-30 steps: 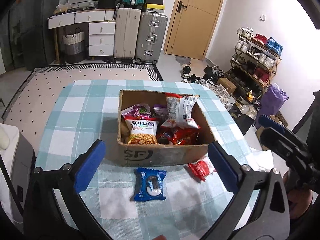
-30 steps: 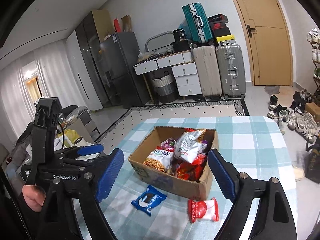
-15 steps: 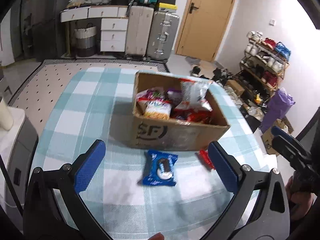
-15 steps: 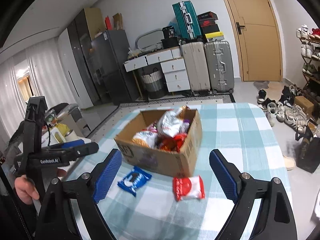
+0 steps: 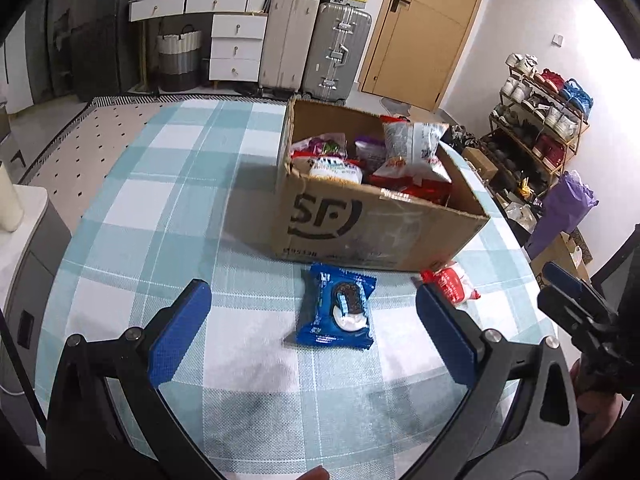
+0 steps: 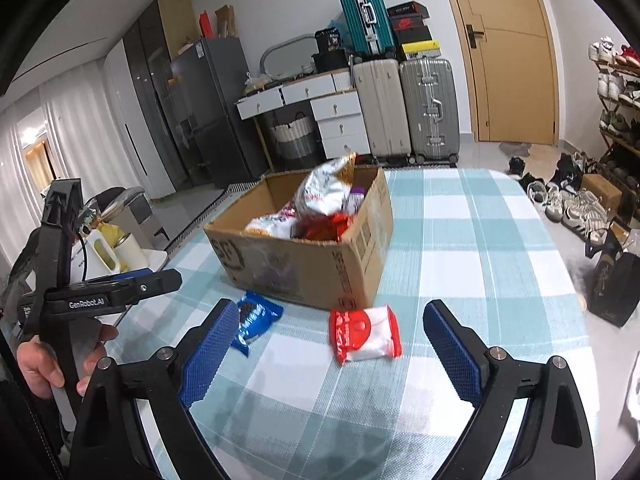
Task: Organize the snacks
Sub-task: 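Move both tools back toward the Oreo pack and balloon candy pack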
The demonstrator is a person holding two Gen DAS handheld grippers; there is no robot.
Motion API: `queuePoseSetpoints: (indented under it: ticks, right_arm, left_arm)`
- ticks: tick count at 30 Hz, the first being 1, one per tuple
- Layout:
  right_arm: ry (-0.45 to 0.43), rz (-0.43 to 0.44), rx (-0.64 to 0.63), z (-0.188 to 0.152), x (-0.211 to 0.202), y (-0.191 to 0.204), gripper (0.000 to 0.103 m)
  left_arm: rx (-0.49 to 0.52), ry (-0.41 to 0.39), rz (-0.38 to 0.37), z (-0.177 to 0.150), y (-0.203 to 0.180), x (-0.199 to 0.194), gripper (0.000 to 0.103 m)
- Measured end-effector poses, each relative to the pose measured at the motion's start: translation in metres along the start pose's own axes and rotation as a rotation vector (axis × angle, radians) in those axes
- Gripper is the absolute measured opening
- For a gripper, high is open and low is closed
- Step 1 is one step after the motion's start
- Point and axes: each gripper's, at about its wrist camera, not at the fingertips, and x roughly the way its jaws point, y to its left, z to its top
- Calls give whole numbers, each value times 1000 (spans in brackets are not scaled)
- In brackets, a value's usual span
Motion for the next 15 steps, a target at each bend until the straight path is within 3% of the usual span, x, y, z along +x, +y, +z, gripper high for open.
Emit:
queuePoseSetpoints:
  ticks: [15]
  right_arm:
    - [113,-5,27,-22,60,-21,95]
  left_arm:
    - [-15,83,5,-14,11,37,102]
